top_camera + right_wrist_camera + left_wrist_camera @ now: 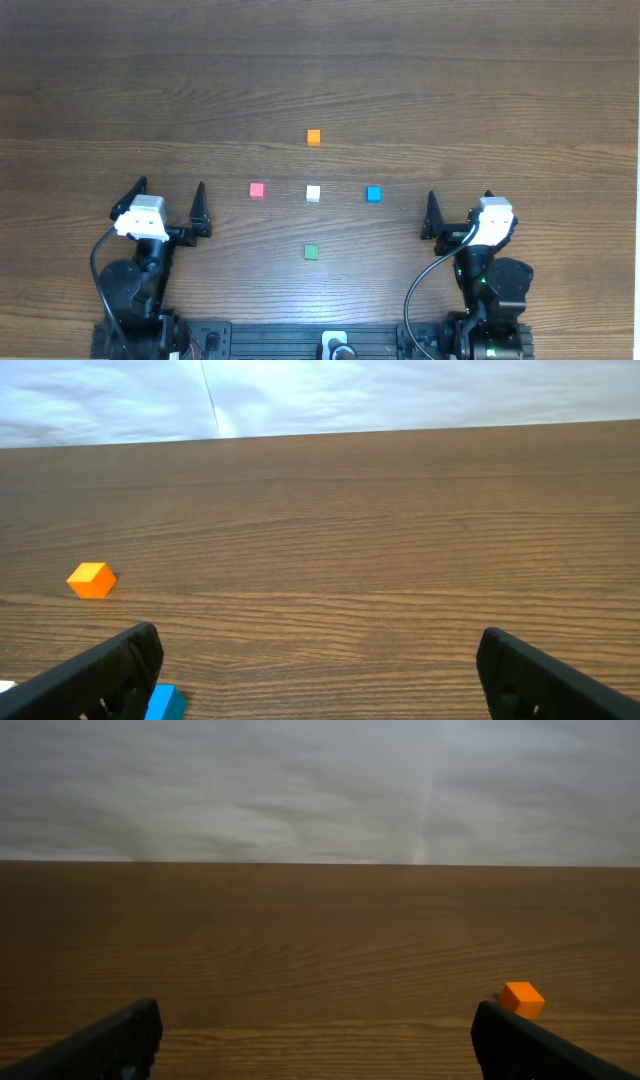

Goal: Stack Cubes

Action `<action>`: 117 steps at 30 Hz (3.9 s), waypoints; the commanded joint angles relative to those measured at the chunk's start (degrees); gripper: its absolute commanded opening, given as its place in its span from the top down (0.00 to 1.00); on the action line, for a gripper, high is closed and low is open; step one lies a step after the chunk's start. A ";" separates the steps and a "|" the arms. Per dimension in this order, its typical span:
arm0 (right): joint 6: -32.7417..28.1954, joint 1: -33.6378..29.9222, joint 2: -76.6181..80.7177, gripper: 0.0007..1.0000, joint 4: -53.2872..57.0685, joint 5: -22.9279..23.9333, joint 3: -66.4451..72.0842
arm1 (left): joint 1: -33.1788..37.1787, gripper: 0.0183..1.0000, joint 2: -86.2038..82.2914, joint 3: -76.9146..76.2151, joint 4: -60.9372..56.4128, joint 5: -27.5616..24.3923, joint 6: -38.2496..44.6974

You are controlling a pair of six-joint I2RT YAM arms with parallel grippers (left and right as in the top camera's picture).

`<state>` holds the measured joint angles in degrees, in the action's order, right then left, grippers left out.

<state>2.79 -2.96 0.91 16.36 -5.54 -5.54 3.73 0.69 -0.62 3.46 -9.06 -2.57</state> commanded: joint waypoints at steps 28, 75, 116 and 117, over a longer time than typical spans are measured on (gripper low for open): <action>-0.28 -0.37 -0.59 0.01 -0.28 -0.85 0.57 | 0.31 0.00 -0.20 0.28 0.02 -0.52 0.83; -0.28 -0.37 -0.59 0.01 -0.28 -0.85 0.57 | -6.38 0.01 45.70 -48.26 32.39 -8.22 -8.41; -0.28 -0.37 -0.59 0.01 -0.28 -0.83 0.57 | -31.74 0.13 96.26 -55.25 33.90 14.95 -25.73; -0.28 -0.37 -0.59 0.01 -0.28 -0.83 0.57 | -31.74 0.13 96.26 -54.95 33.59 14.93 -25.05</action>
<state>2.74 -2.98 0.89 16.16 -5.72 -5.43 -27.86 96.23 -57.21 37.80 4.97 -30.44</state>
